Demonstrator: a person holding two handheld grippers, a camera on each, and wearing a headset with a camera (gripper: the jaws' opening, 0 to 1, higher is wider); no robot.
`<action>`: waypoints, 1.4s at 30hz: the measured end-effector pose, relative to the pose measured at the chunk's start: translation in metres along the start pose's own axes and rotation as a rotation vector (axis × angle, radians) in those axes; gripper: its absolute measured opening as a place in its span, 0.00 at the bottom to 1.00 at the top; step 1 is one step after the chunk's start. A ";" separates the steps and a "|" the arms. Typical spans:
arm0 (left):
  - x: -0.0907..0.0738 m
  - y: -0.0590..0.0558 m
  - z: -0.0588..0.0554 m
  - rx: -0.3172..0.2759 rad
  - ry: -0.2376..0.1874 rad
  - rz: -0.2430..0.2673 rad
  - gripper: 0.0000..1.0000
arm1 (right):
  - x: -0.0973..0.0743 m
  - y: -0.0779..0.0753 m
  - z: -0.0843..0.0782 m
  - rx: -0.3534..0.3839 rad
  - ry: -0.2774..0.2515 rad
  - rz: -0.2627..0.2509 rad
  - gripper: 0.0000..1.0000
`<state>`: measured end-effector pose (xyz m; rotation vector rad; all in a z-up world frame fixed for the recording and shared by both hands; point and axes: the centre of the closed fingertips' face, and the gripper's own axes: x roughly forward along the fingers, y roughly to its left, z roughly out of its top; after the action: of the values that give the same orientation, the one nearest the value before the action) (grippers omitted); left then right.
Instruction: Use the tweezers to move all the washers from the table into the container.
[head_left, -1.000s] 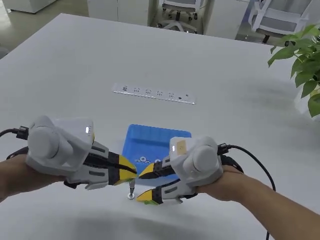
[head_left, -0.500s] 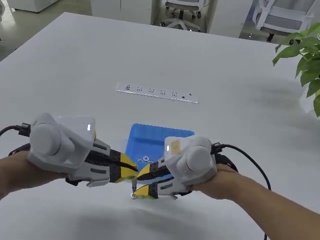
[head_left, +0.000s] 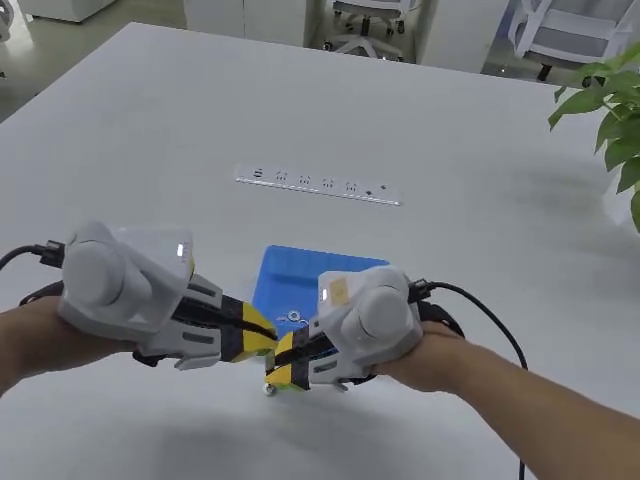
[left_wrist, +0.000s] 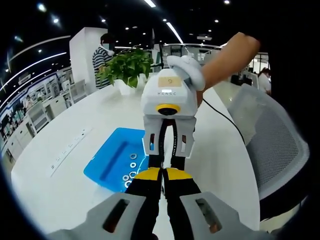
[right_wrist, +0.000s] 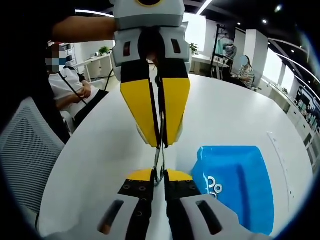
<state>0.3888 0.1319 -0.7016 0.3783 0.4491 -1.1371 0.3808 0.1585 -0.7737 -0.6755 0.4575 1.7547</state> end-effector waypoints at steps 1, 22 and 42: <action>0.000 0.000 0.000 -0.003 0.000 0.001 0.06 | 0.000 0.000 0.000 0.003 -0.002 -0.003 0.09; -0.004 0.002 0.003 -0.036 -0.011 0.031 0.21 | -0.005 -0.002 0.004 0.006 -0.002 -0.022 0.08; -0.016 -0.010 0.007 -0.158 -0.072 0.101 0.58 | -0.032 -0.009 0.028 -0.041 -0.018 -0.048 0.09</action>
<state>0.3749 0.1369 -0.6880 0.2192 0.4487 -1.0067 0.3902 0.1550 -0.7318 -0.6935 0.3905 1.7280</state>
